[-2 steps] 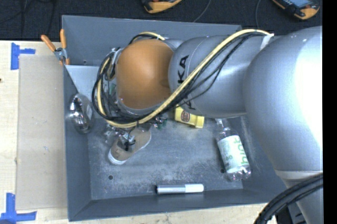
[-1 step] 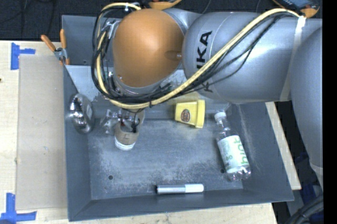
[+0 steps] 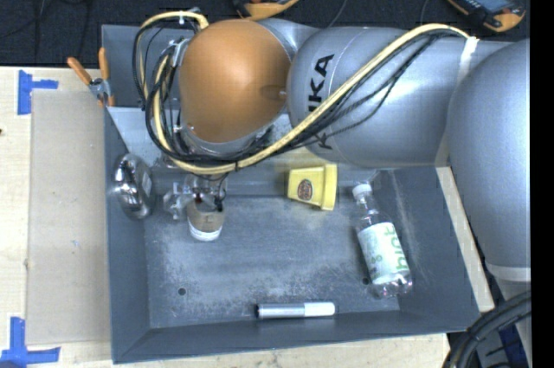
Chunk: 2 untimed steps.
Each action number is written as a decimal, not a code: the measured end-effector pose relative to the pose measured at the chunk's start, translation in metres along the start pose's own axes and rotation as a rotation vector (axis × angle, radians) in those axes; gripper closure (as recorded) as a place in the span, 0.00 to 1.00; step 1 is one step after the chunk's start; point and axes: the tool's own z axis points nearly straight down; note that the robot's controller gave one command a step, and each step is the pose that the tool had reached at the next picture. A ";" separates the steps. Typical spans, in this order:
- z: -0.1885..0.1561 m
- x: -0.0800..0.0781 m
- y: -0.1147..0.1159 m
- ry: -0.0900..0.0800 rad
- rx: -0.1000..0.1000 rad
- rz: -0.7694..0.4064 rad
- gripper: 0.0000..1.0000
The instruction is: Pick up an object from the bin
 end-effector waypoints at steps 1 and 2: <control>0.058 -0.002 0.024 -0.001 -0.007 -0.208 1.00; 0.025 -0.007 0.035 -0.004 -0.008 -0.432 1.00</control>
Offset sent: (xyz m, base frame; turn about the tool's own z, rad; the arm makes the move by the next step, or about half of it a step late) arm -0.0227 0.0033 -0.0544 -0.2125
